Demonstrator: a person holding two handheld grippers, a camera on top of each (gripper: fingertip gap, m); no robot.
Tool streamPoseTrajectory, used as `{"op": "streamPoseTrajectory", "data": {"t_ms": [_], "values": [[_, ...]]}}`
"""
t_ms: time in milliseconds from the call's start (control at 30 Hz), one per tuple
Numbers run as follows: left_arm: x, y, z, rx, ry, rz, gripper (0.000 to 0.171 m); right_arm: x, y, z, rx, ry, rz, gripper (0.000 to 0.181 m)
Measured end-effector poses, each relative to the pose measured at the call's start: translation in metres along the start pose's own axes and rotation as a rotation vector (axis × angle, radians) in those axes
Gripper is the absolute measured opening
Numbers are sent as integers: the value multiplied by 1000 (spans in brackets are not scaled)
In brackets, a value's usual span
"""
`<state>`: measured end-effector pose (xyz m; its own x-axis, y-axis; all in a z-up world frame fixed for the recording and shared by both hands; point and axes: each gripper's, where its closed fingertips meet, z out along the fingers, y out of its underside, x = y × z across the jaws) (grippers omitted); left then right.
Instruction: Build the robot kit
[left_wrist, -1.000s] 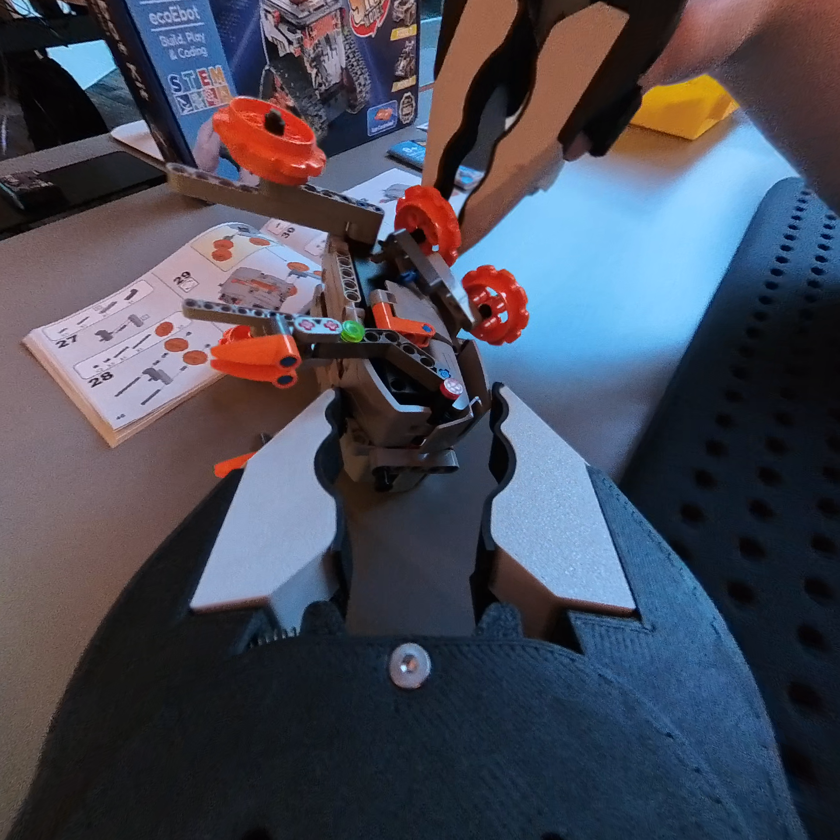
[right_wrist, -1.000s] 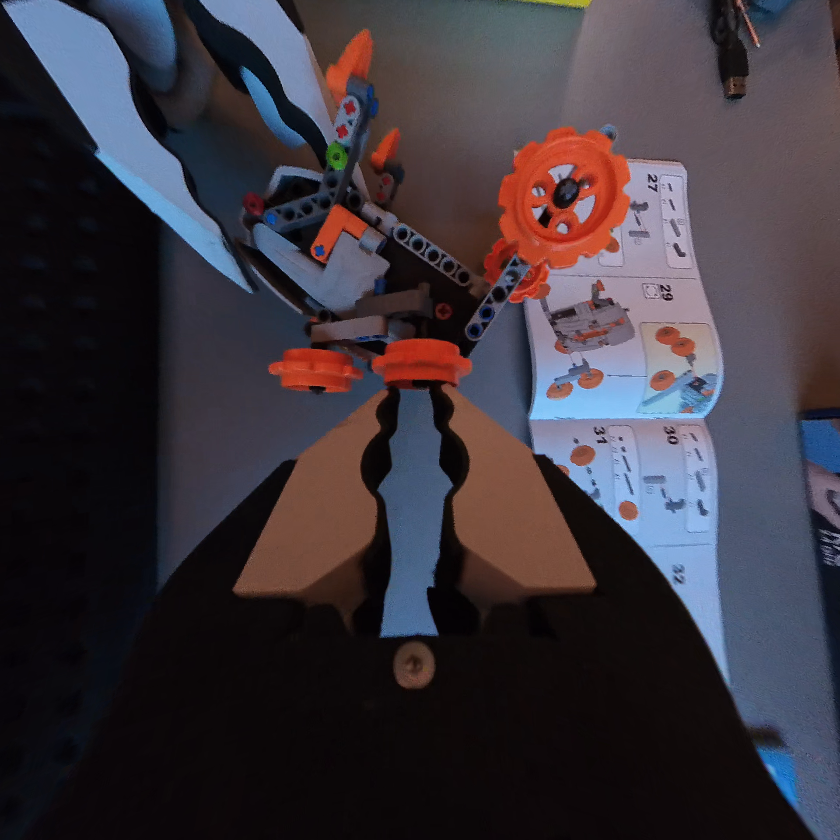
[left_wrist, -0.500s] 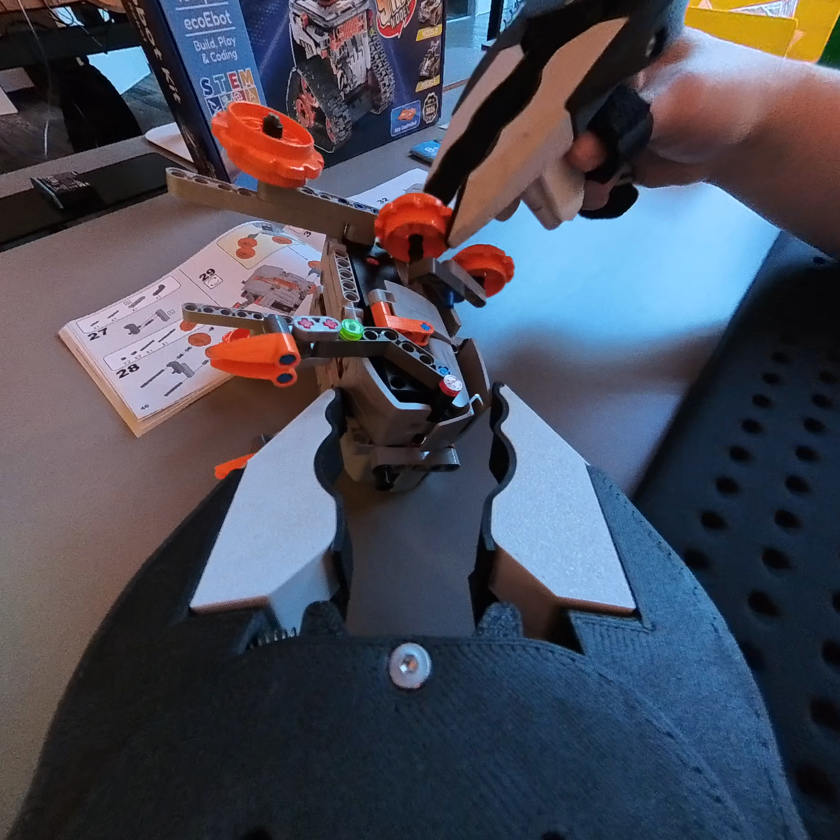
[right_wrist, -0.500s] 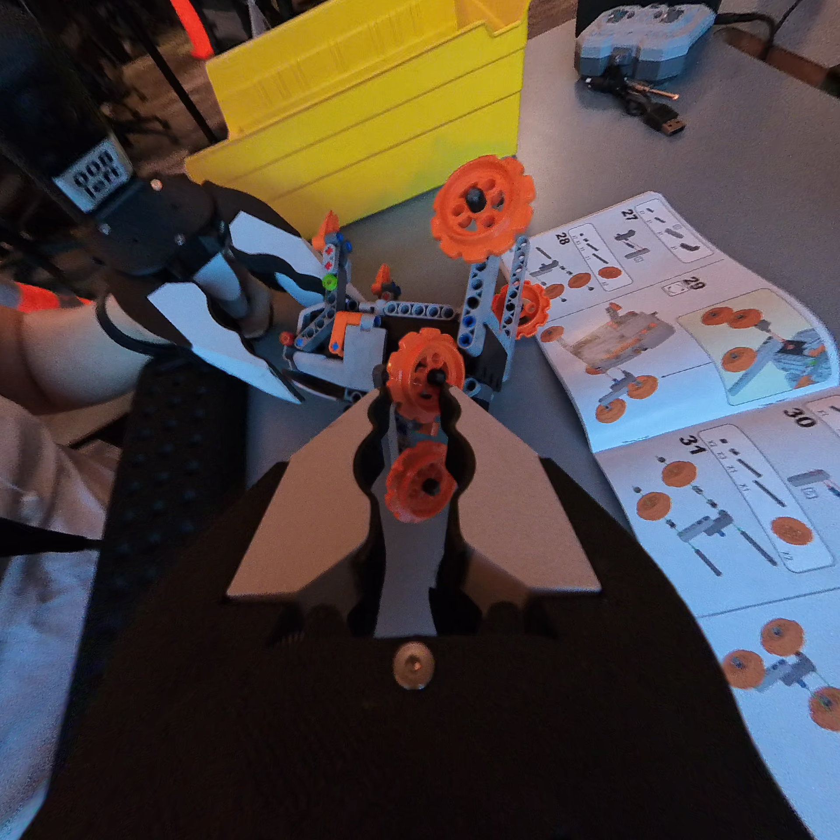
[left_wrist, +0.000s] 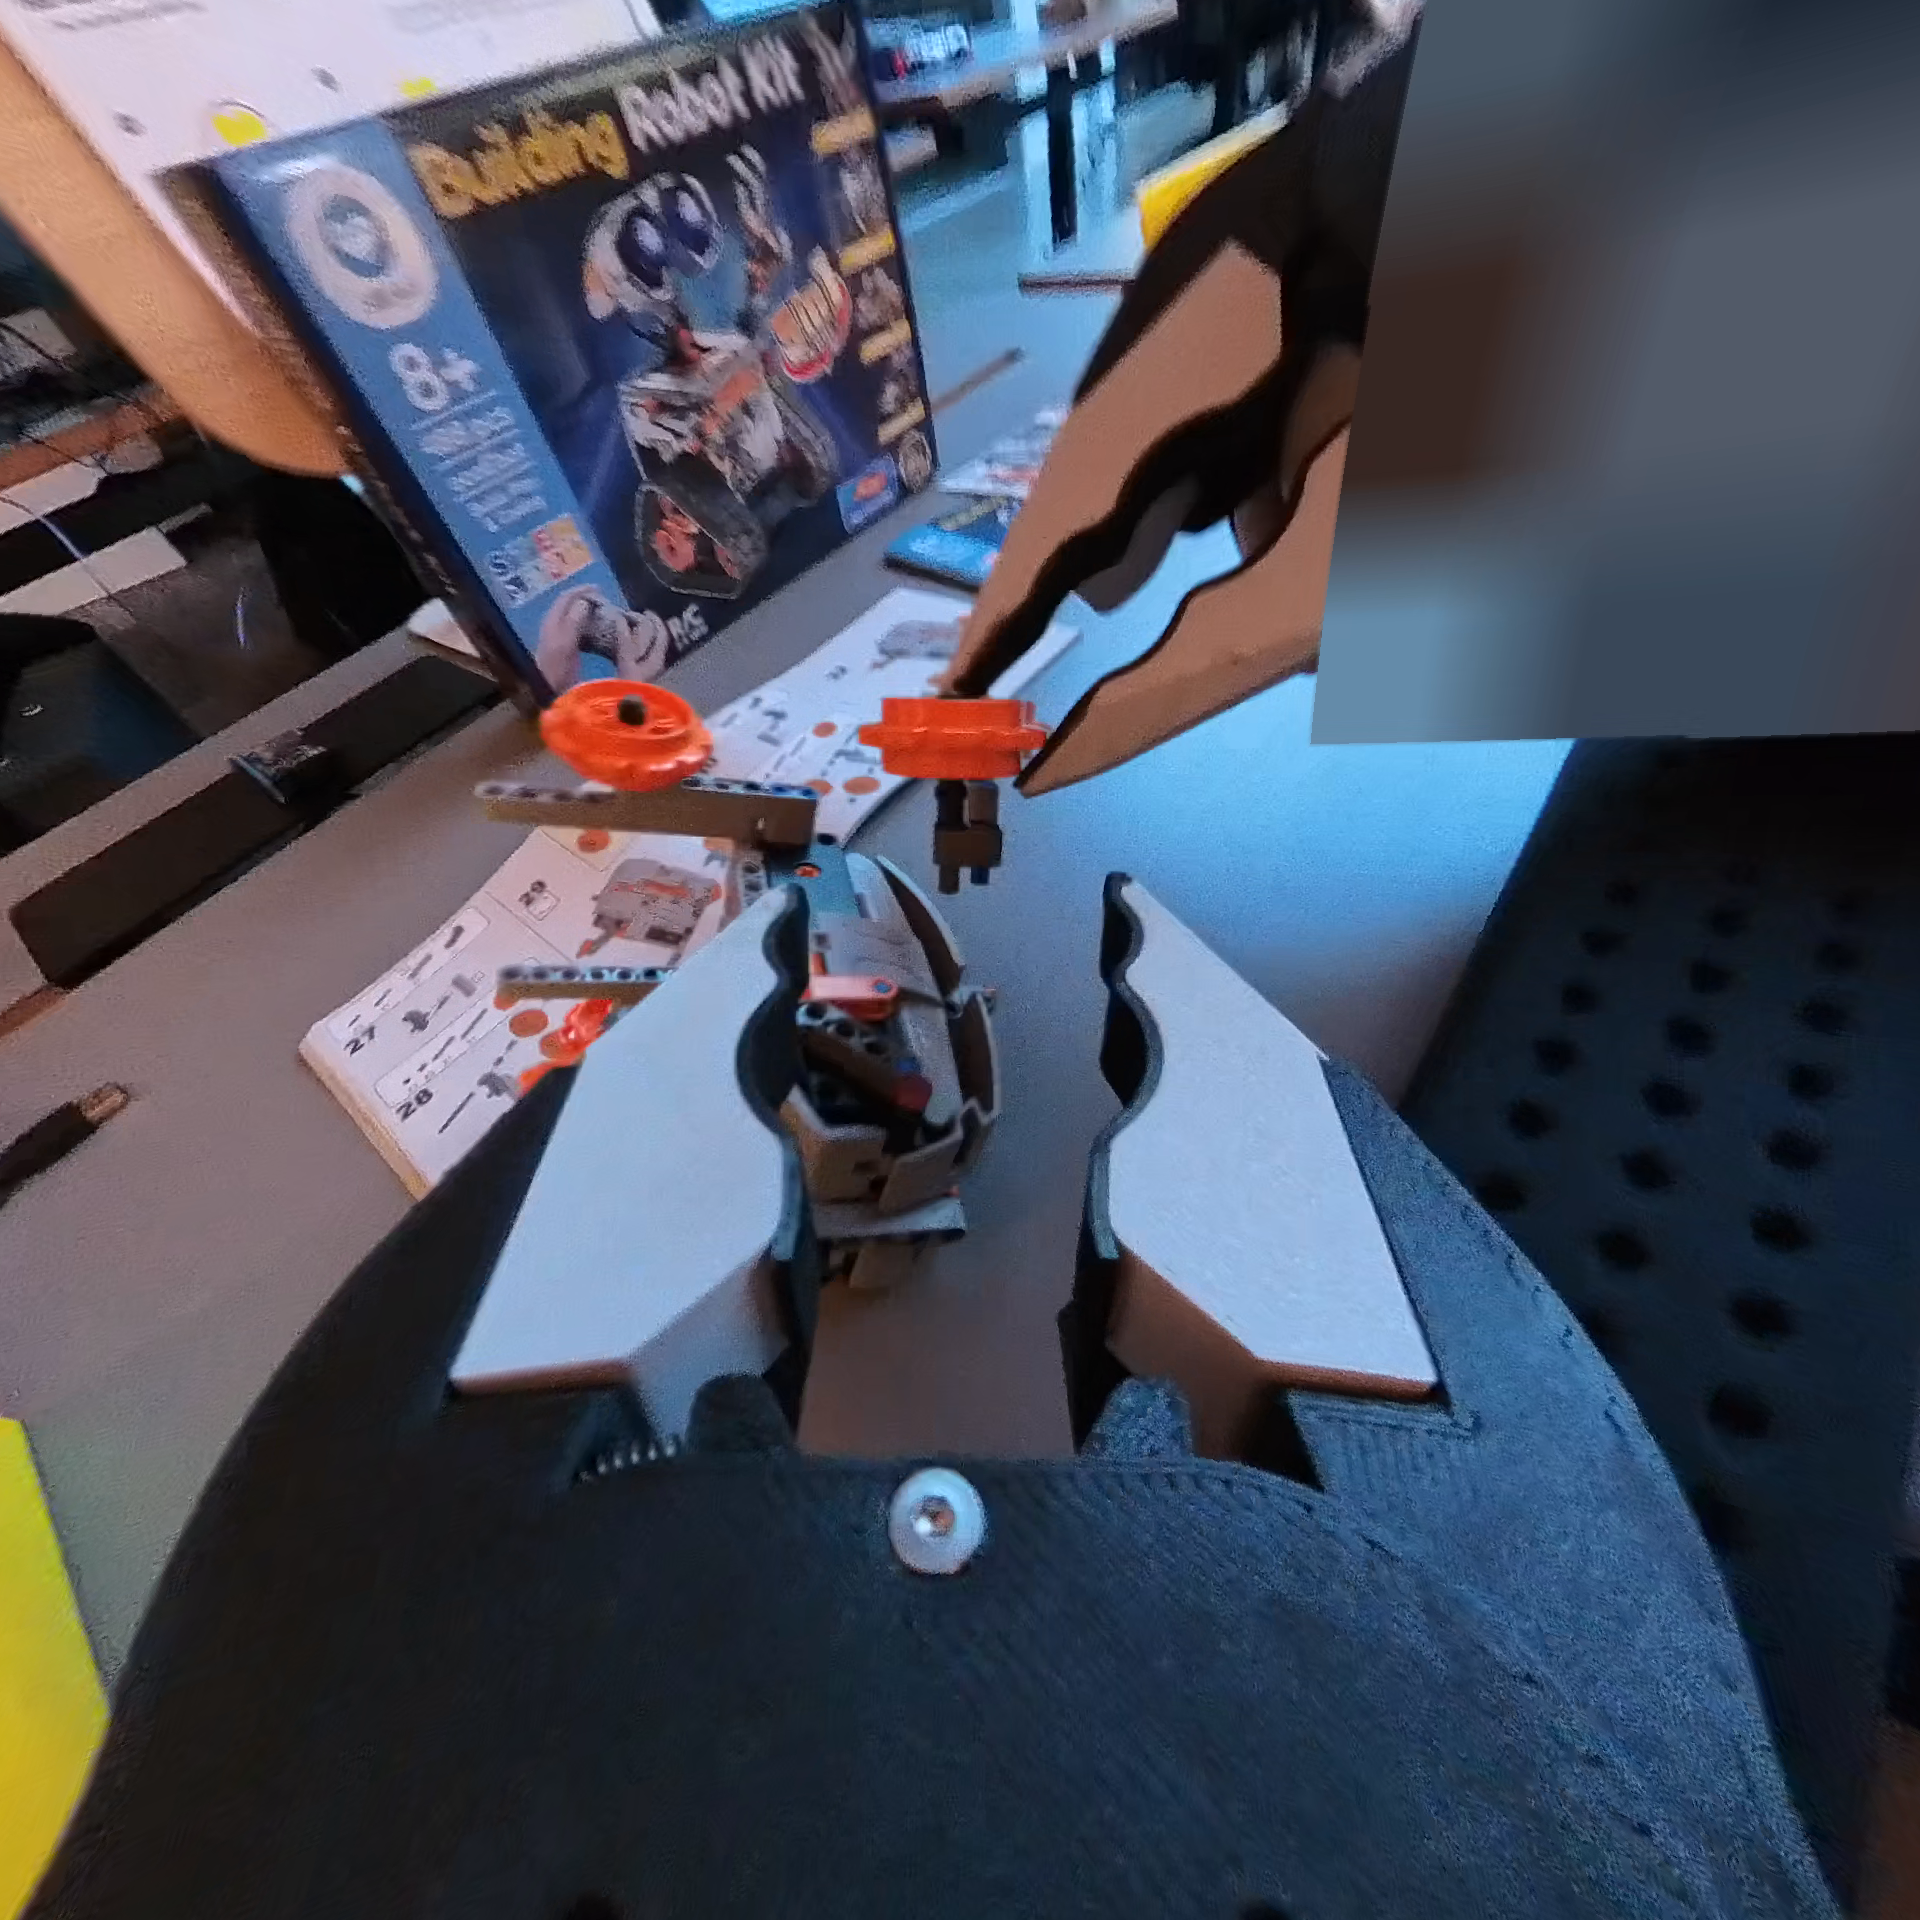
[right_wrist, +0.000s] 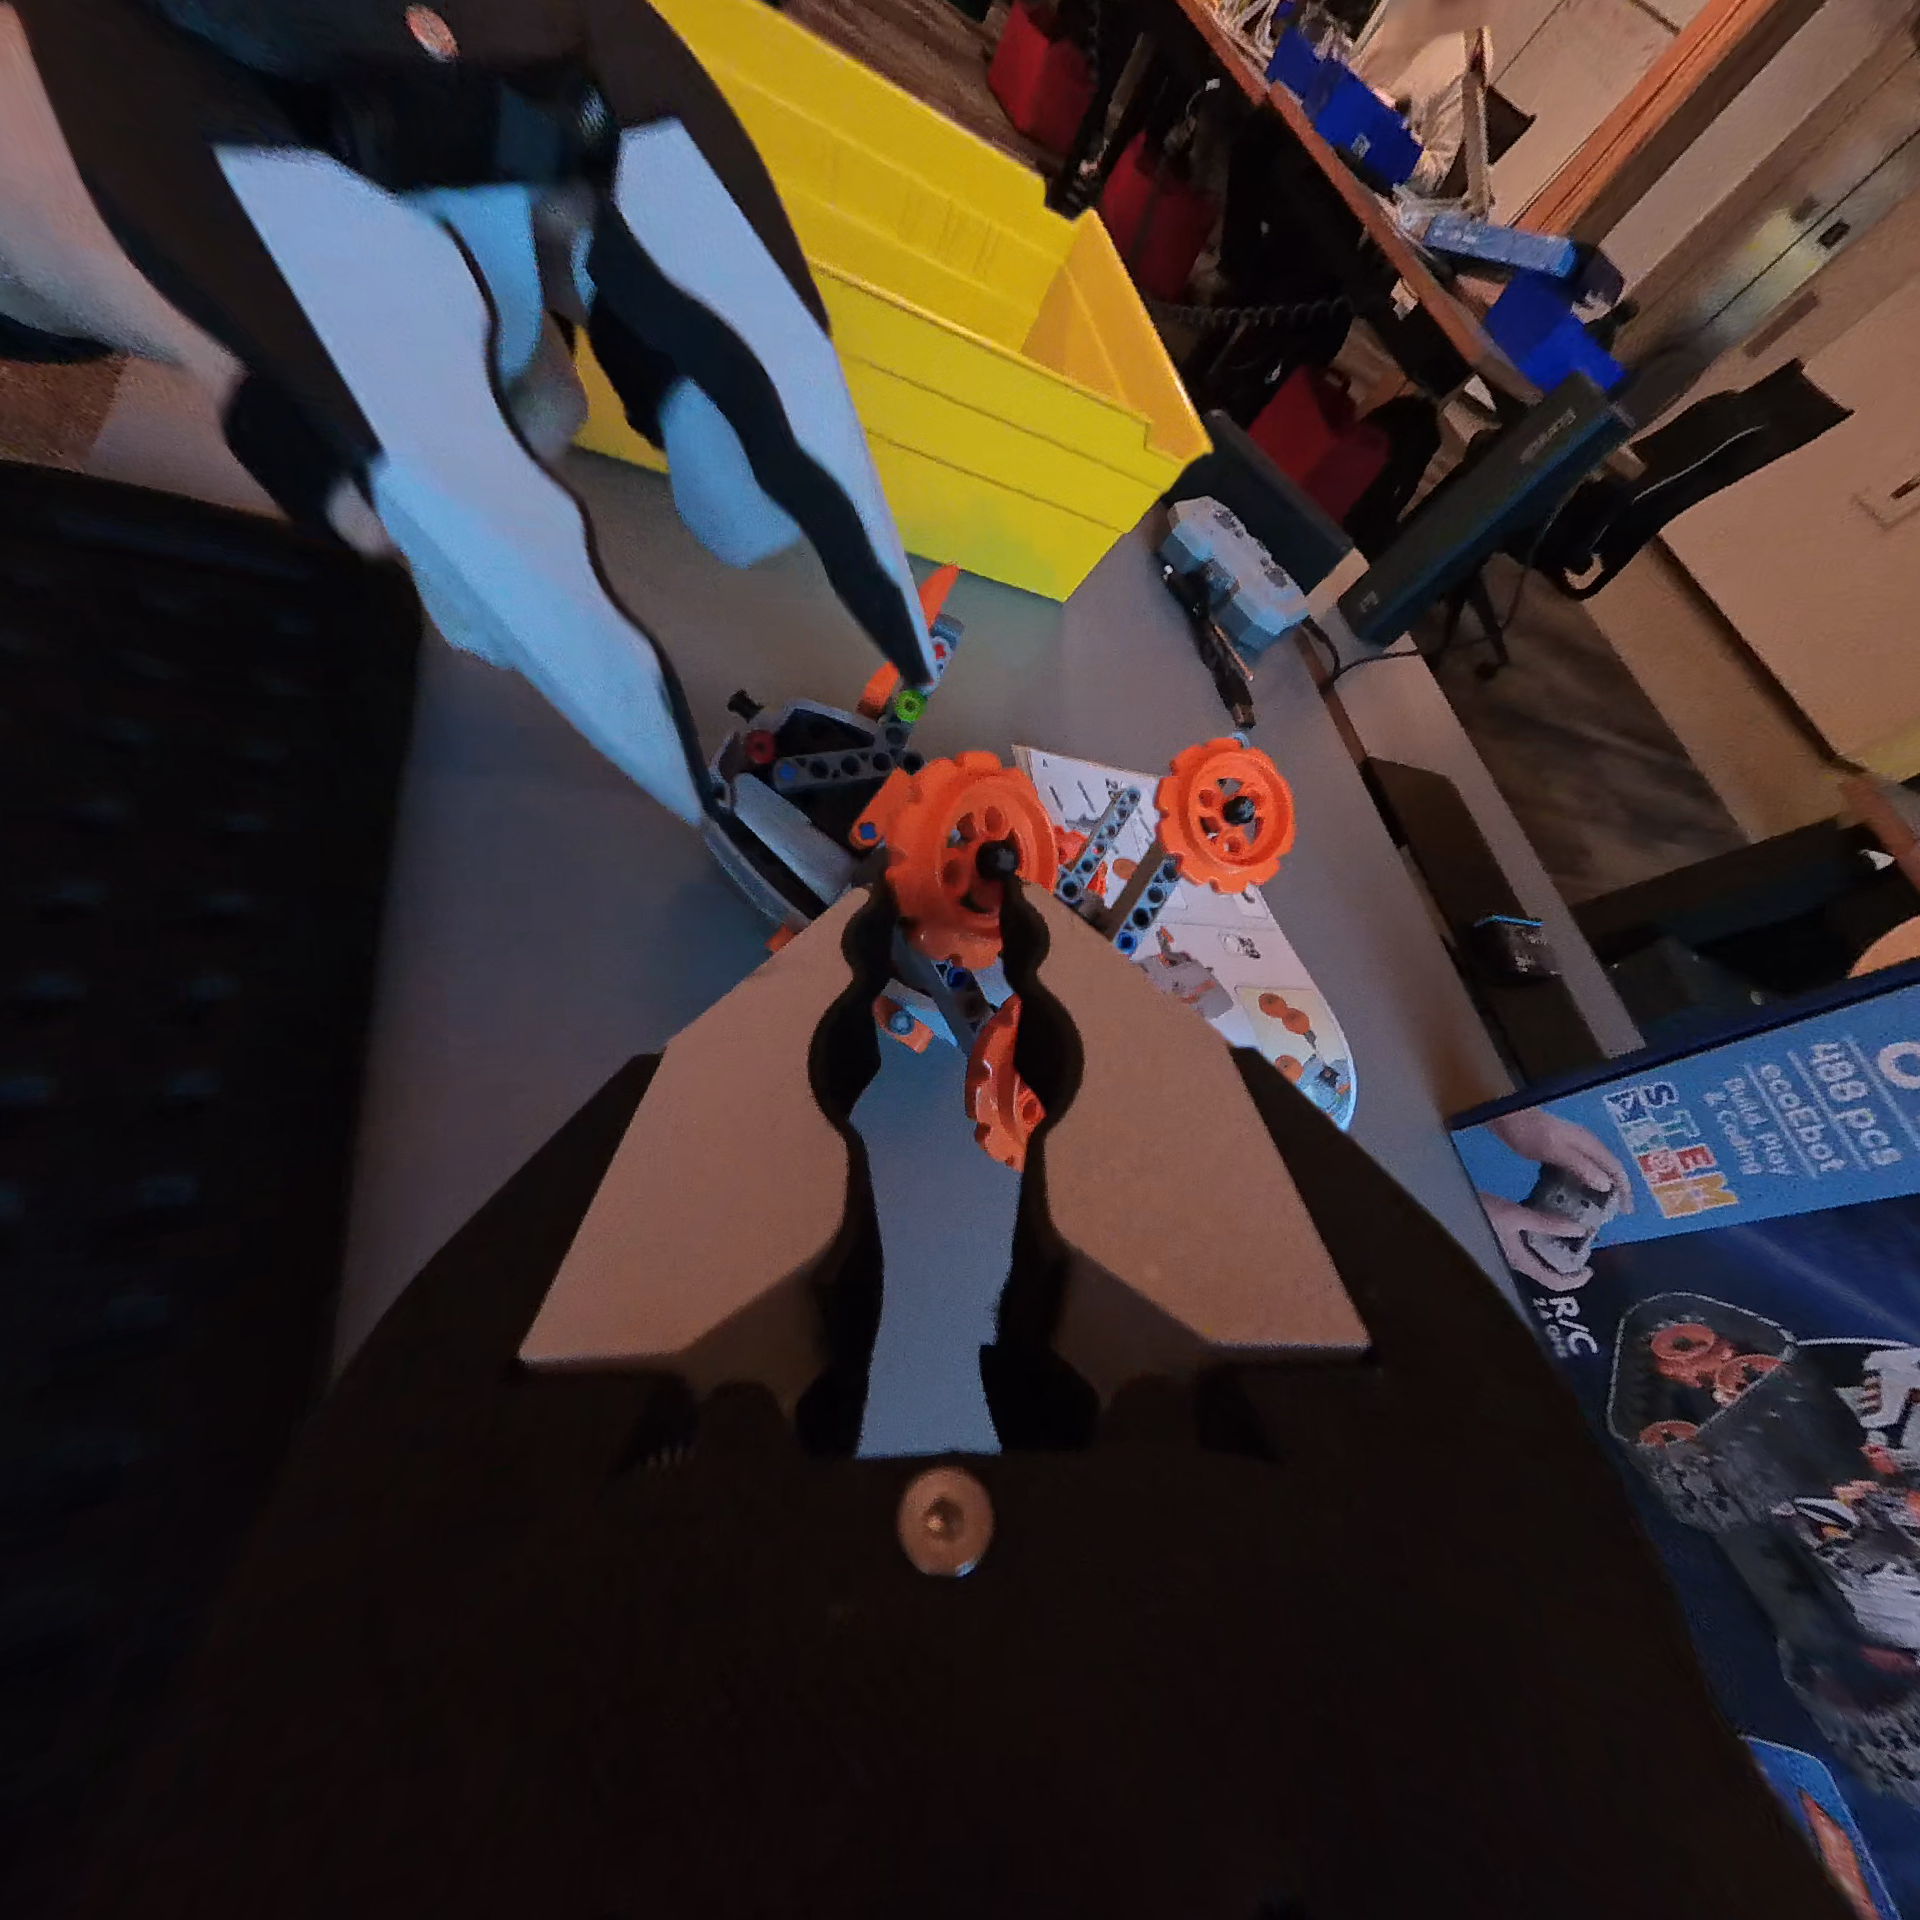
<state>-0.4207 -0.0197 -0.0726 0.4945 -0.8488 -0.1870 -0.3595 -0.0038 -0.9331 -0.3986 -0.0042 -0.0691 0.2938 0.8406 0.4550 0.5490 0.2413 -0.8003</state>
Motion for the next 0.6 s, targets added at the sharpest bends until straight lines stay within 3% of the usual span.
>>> {"op": "streamPoseTrajectory", "data": {"t_ms": [100, 300, 400, 467, 600], "values": [[7, -4, 16, -45, -23, 104, 51, -4, -10, -9, 35, -7, 20, 20], [24, -13, 25, -31, 23, 160, 14, -9, -21, -27, 95, -62, 79, 20], [29, -12, 26, -38, 43, 163, 15, -13, -19, -30, 83, -121, 117, 21], [31, -12, 25, -22, 52, 161, 14, -22, -21, -37, 98, -248, 175, 32], [36, -17, 23, 21, 77, 138, 14, -16, -35, -57, 173, -427, 283, 27]]}}
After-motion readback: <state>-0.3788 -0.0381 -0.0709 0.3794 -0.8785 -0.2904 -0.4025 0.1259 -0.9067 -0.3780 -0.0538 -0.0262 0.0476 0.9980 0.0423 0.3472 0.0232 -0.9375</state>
